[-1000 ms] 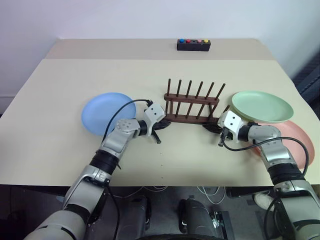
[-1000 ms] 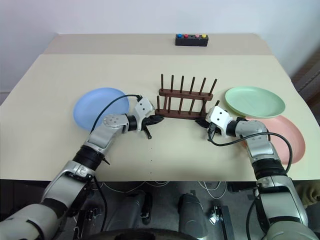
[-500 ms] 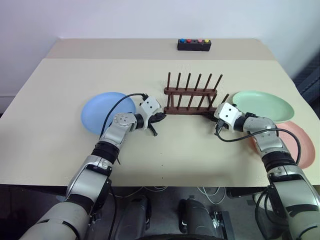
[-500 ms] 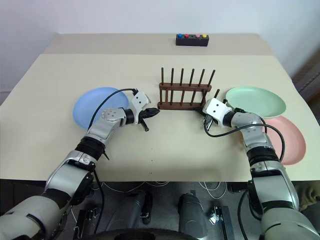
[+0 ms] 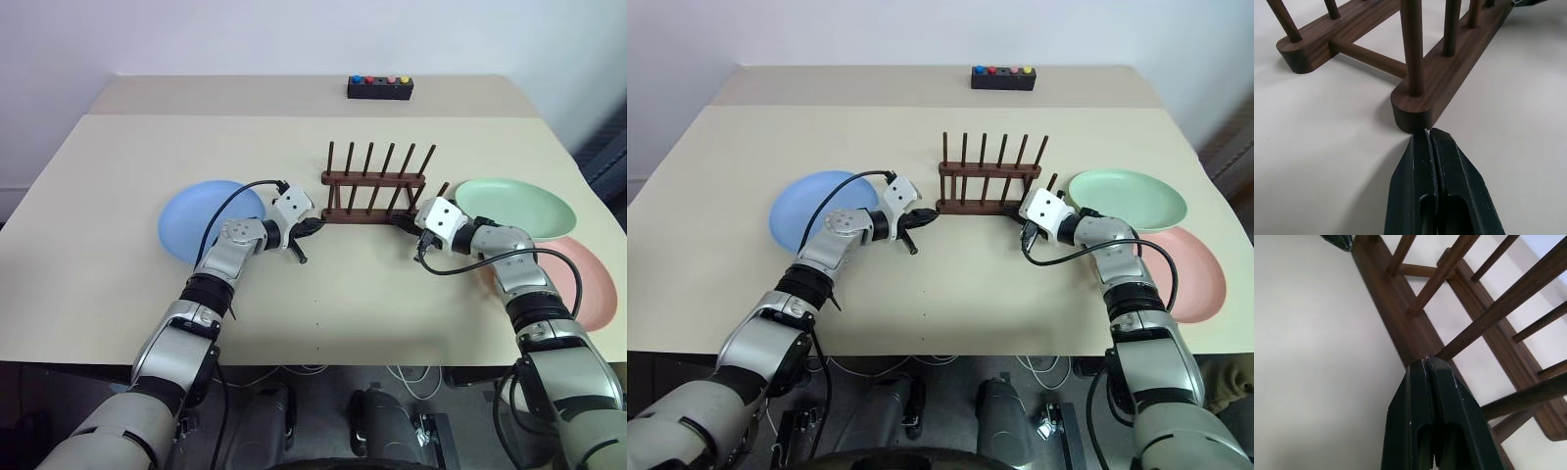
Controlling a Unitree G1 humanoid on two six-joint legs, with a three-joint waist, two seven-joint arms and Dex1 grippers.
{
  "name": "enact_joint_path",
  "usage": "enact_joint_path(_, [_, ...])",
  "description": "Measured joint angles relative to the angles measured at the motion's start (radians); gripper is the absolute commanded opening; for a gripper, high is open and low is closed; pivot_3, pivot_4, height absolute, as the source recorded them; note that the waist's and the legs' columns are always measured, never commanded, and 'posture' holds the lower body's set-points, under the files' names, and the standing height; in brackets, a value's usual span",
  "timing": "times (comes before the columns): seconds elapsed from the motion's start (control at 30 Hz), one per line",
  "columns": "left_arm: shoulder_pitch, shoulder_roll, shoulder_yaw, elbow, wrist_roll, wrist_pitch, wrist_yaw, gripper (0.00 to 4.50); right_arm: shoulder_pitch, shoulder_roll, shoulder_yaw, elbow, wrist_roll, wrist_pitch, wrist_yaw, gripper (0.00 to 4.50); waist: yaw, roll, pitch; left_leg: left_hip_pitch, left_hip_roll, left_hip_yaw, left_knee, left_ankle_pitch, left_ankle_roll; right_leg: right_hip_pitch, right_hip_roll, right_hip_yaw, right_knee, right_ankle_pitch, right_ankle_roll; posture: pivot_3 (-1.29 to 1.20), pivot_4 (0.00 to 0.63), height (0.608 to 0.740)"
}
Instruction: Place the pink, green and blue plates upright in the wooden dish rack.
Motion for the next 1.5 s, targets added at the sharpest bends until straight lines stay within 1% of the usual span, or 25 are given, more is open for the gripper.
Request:
enact_joint_path(0.13, [0.002,0.001,0.0,-0.012,0.0,0.0,-0.006,0.0,-0.001,-0.036,-0.003,-0.002,-0.01,0.012,-0.001,0.01,-0.001,0.0,0.0,0.0,0.0,0.0,0.0,0.0,0.0,0.0,0.0,0.0,0.0,0.0,0.0,0.0,0.15,0.735])
enact_joint_path(0.23, [0.003,0.002,0.0,-0.017,0.0,0.0,-0.006,0.0,-0.008,-0.052,0.007,0.029,-0.071,-0.008,-0.064,0.01,-0.001,0.0,0.0,0.0,0.0,0.0,0.0,0.0,0.0,0.0,0.0,0.0,0.0,0.0,0.0,0.0,0.15,0.735])
enact_joint_path(0.43, [0.012,0.002,0.0,-0.04,0.0,0.0,-0.006,0.0,-0.042,-0.037,0.036,0.075,-0.147,-0.056,-0.161,0.01,-0.013,0.0,0.0,0.0,0.0,0.0,0.0,0.0,-0.001,0.0,0.0,0.0,0.0,0.0,0.0,0.0,0.15,0.735])
enact_joint_path(0.8, [0.022,0.006,0.0,-0.048,0.001,0.01,-0.004,0.0,-0.054,-0.029,0.042,0.087,-0.13,-0.076,-0.131,0.01,-0.017,0.0,0.0,0.0,0.0,0.0,0.0,0.0,0.0,0.0,0.0,0.0,0.001,0.0,0.0,0.0,0.15,0.735])
enact_joint_path(1.0, [0.022,0.005,0.002,-0.048,0.0,0.016,-0.006,0.0,-0.054,-0.029,0.072,0.088,-0.173,-0.103,-0.156,0.01,-0.018,0.0,0.0,0.0,0.0,0.0,0.0,0.0,-0.001,0.0,0.0,0.0,0.001,0.0,0.0,0.0,0.15,0.735])
enact_joint_path(1.1, [0.023,0.005,0.013,-0.056,-0.012,0.054,-0.027,0.0,-0.052,-0.029,0.062,0.071,-0.141,-0.084,-0.109,0.01,-0.017,0.0,0.0,0.0,0.0,0.0,0.0,0.0,-0.001,0.0,0.0,0.0,0.001,0.0,0.0,0.0,0.15,0.735])
enact_joint_path(1.23, [0.045,0.005,0.058,-0.15,-0.088,0.149,-0.086,0.0,-0.026,-0.03,-0.006,-0.051,0.023,0.046,0.026,0.01,-0.017,0.0,0.0,0.0,0.001,0.0,0.0,0.0,-0.001,0.0,0.0,0.0,0.0,0.0,0.0,0.0,0.15,0.735])
enact_joint_path(1.3, [0.074,0.007,0.078,-0.232,-0.14,0.207,-0.125,0.53,0.008,-0.041,-0.039,-0.171,0.133,0.181,0.128,0.0,-0.016,0.0,0.0,0.0,0.001,-0.001,0.0,0.0,0.0,0.0,0.0,0.0,0.0,0.0,0.0,0.0,0.15,0.735])
enact_joint_path(1.33, [0.088,0.011,0.083,-0.268,-0.162,0.235,-0.139,0.82,0.03,-0.049,-0.049,-0.227,0.178,0.248,0.167,0.25,-0.015,0.0,0.0,0.0,0.001,-0.001,0.0,0.0,0.0,0.0,0.0,0.0,0.0,0.0,0.0,0.0,0.15,0.735])
enact_joint_path(1.4, [0.133,0.039,0.088,-0.375,-0.219,0.316,-0.18,1.8,0.074,-0.062,-0.069,-0.341,0.272,0.405,0.229,0.86,-0.016,0.0,0.0,0.0,0.001,-0.001,0.0,0.0,0.0,0.0,0.0,0.0,0.0,0.0,0.0,0.0,0.15,0.735])
enact_joint_path(1.5, [0.19,0.102,0.106,-0.57,-0.32,0.451,-0.234,3.26,0.116,-0.101,-0.116,-0.493,0.399,0.622,0.259,2.26,-0.017,0.001,0.0,0.0,0.001,-0.001,0.0,0.0,-0.001,-0.001,-0.001,0.001,0.0,0.001,-0.001,0.0,0.15,0.735])
